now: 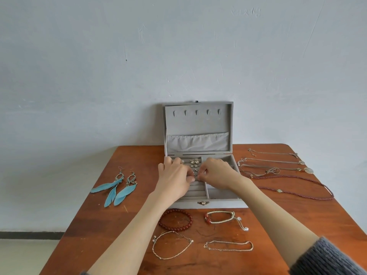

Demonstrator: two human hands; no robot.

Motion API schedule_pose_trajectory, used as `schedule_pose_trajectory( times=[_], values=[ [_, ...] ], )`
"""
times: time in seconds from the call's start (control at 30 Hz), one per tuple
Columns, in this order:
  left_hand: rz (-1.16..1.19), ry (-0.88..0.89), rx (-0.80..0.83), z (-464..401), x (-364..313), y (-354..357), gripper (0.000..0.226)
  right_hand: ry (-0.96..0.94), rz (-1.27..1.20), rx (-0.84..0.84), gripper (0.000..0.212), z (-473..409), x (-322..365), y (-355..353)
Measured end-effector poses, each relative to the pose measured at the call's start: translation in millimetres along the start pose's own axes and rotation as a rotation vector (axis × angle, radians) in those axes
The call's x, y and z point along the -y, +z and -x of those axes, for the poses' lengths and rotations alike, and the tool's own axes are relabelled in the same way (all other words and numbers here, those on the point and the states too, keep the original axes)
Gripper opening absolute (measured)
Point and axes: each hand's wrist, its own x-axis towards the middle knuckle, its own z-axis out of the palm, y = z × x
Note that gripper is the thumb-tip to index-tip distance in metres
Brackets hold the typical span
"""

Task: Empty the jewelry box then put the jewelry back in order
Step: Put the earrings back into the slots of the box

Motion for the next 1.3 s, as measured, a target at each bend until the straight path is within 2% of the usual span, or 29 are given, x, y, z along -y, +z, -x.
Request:
schedule_pose_trajectory(
  times=[0.17, 0.33, 0.43, 0.57, 0.77, 0.83, 0.97, 1.03, 1.13, 1.23, 1.3],
  values=[
    [0.028, 0.009, -0.045, -0.1, -0.8, 1.0, 0.020, -0.015, 0.009, -0.101, 0.018, 3.9, 0.5, 5.2],
    [-0.001, 0.073, -0.083, 4.7, 0.7, 2.8, 0.024, -0.062, 0.019, -0.218, 0.018, 11.0, -0.8, 14.1],
    [-0.052, 0.134, -0.138, 12.4, 4.3, 3.9, 0.028, -0.110, 0.109, -0.281, 0.024, 20.1, -4.4, 19.1],
    [-0.098, 0.201, -0.129, 21.3, 8.4, 3.6, 0.032, -0.180, 0.248, -0.400, 0.033, 34.5, -5.9, 26.0],
    [-0.193, 0.232, -0.043, 29.3, 9.2, -0.7, 0.039, -0.183, 0.434, -0.350, 0.026, 49.0, -1.6, 28.1],
    [-0.200, 0.232, -0.021, 34.8, 8.9, -2.5, 0.041, -0.175, 0.435, -0.296, 0.032, 53.5, -1.3, 27.5],
    [-0.122, 0.231, -0.058, 50.0, 8.8, -10.7, 0.038, -0.144, 0.371, -0.334, 0.044, 69.5, 6.3, 26.2],
    [-0.056, 0.237, -0.096, 59.8, 9.2, -15.6, 0.035, -0.157, 0.357, -0.401, 0.039, 78.5, 7.6, 27.9],
    [0.041, 0.266, -0.124, 78.8, 13.4, -18.5, 0.025, -0.242, 0.300, -0.448, 0.019, 97.8, 15.4, 34.3],
    [0.079, 0.254, -0.085, 96.2, 20.6, -16.7, 0.021, -0.311, 0.323, -0.403, 0.027, 108.2, 19.5, 47.0],
    [0.079, 0.228, -0.059, 105.1, 23.8, -16.0, 0.021, -0.326, 0.345, -0.370, 0.023, 111.4, 23.3, 52.1]
  ],
)
